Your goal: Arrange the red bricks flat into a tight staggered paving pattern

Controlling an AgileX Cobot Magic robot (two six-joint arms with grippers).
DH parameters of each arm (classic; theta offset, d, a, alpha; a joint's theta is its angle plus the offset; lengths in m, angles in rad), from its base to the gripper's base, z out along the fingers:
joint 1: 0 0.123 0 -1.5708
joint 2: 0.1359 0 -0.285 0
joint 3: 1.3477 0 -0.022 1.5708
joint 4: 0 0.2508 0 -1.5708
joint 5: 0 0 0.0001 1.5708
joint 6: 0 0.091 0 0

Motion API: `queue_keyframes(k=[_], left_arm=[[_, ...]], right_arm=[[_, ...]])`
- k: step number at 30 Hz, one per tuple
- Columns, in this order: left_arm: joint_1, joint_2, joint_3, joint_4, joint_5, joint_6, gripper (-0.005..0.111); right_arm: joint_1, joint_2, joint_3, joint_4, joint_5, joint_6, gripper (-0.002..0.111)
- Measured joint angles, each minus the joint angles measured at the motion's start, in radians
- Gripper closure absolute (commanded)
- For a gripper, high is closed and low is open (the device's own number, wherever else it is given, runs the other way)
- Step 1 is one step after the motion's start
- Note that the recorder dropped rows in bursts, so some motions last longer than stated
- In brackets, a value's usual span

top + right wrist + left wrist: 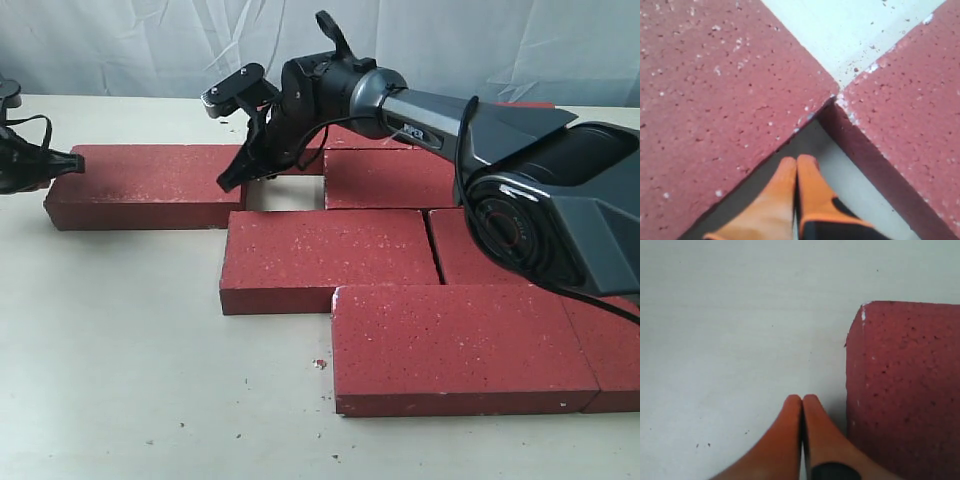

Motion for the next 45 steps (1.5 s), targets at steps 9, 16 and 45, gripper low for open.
queue_keyframes(k=[9,16,45], left_arm=[[-0.002,0.000,-0.006,0.000,0.014,0.000,0.107],[-0.010,0.000,-0.006,0.000,0.055,0.007,0.107],[0.036,-0.016,-0.009,0.004,0.084,0.015,0.107]], right_arm=[[0.000,0.000,0.000,0.043,0.053,0.000,0.109],[0.000,-0.013,0.000,0.053,0.108,0.000,0.109],[0.012,-0.016,0.000,-0.072,0.037,0.078,0.109]])
